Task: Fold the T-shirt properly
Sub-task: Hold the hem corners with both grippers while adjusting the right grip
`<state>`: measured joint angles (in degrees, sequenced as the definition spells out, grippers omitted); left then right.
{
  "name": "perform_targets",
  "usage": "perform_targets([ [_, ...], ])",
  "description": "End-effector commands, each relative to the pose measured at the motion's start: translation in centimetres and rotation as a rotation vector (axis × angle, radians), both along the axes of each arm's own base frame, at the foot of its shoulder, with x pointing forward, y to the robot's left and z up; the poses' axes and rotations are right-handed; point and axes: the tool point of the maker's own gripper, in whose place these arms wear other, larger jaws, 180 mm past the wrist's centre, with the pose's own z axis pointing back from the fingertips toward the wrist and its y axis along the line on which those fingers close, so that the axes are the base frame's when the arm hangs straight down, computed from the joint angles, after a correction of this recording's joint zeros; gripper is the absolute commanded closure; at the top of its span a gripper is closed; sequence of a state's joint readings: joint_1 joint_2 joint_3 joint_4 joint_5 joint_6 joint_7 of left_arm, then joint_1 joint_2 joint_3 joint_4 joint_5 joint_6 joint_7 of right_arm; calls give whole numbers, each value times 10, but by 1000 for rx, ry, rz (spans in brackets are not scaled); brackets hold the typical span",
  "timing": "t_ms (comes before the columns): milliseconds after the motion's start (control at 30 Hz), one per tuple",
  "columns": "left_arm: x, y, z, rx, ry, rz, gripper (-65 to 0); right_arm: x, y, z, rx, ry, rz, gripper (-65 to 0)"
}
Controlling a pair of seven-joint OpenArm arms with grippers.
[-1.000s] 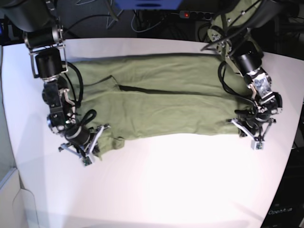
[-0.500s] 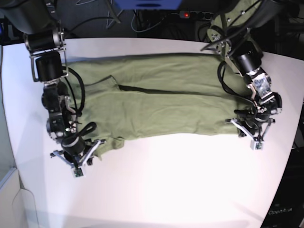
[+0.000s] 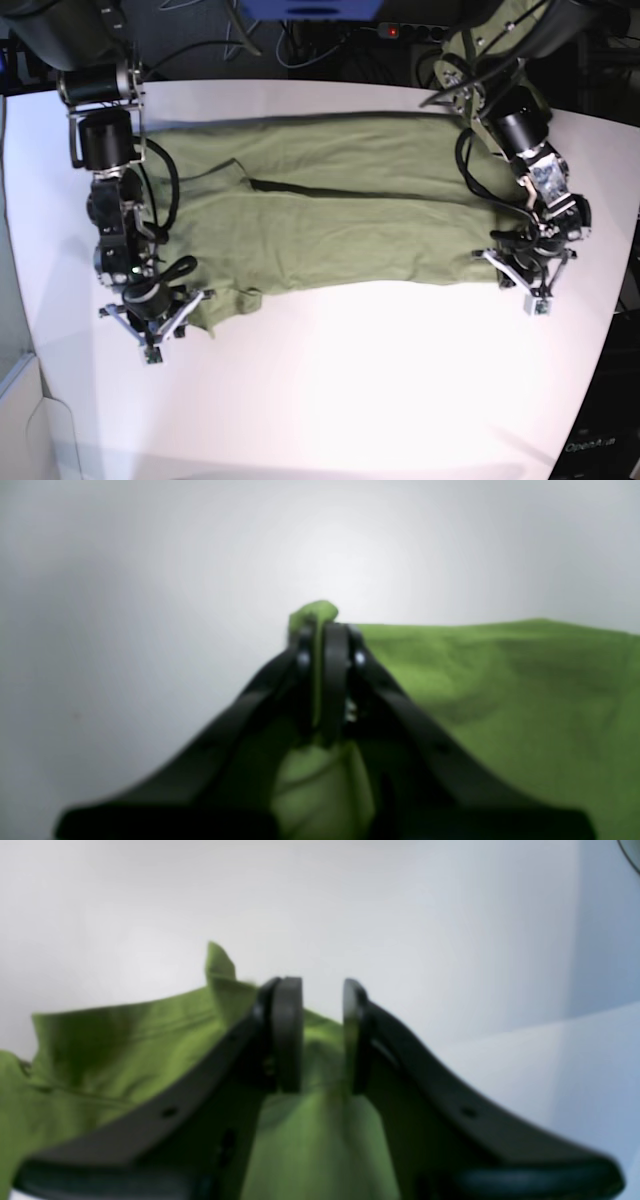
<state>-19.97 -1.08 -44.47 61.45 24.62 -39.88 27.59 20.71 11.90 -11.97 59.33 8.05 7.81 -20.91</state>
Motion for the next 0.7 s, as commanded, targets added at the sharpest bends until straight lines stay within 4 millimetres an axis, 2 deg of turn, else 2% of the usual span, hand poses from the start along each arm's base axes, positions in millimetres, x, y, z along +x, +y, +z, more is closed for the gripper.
perform_targets([
  [0,16,4,20,2,-71,6,-17,17,-4,26,6,-77,-10,-149],
  [100,16,4,20,2,-71,6,-17,16,-2,24,0,-68,-4,-181],
  [200,16,4,19,1,-70,5,-17,17,-3,17,-1,-26,-3,-332],
  [267,16,4,19,1,-70,5,-17,17,6,8,18,9,25,-405],
  [333,16,4,19,1,-70,5,-17,14,9,-2,29,38,39,-415],
  [533,16,4,19,1,-70,5,-17,12,26,-3,55,44,103,-415],
  [600,16,4,19,1,-70,5,-17,14,31,1,57,34,113,-415],
  [667,16,4,19,1,-70,5,-17,17,34,14,55,-3,123,-422],
])
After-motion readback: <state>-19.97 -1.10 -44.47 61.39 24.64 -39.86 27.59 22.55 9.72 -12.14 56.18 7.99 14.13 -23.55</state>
